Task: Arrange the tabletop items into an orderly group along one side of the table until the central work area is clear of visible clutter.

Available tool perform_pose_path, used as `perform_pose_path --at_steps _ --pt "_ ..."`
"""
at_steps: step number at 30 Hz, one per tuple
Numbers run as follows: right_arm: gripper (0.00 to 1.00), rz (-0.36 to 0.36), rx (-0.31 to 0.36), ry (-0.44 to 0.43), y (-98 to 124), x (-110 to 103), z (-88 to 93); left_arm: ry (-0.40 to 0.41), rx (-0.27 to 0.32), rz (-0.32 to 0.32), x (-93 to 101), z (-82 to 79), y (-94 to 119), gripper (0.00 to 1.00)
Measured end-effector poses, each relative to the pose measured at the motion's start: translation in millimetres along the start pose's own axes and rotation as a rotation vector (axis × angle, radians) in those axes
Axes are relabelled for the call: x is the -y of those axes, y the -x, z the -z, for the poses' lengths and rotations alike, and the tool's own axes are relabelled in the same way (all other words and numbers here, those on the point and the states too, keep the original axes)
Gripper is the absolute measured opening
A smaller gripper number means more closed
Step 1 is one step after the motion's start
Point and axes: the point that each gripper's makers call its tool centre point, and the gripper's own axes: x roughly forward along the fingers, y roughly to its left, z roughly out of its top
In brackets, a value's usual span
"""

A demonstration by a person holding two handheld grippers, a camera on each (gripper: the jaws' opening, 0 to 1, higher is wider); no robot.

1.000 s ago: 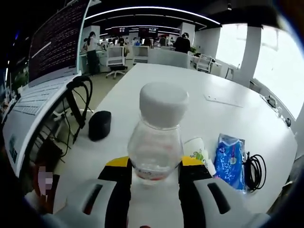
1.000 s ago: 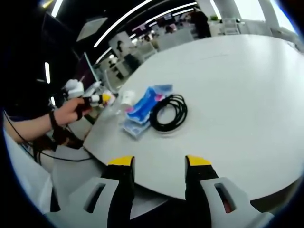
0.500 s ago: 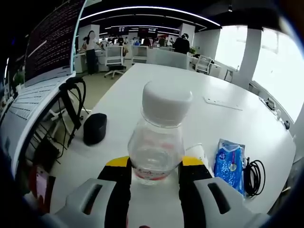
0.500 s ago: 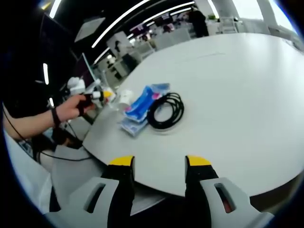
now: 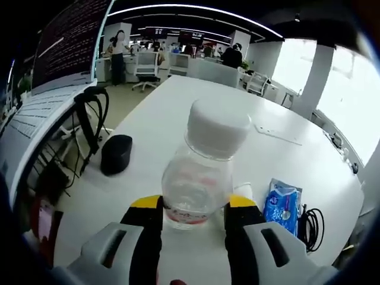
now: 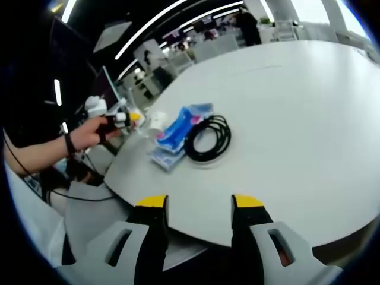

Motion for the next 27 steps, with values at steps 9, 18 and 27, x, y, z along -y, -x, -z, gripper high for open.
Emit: perform_pose_path --at_steps 9,18,27 --pt "0.41 -0.011 -0.011 0.005 -4 -3 1.9 -0.004 0.023 0.017 3.0 -1.7 10 0.41" --pt "0.41 -0.028 -0.013 0.013 -9 -8 -1.1 -0.019 0.028 0.022 -0.4 7.5 24 0.41" --pt "0.41 -0.033 -0.013 0.009 -11 -9 -0.1 -0.011 -0.016 0.038 2.0 54.3 52 0.40"
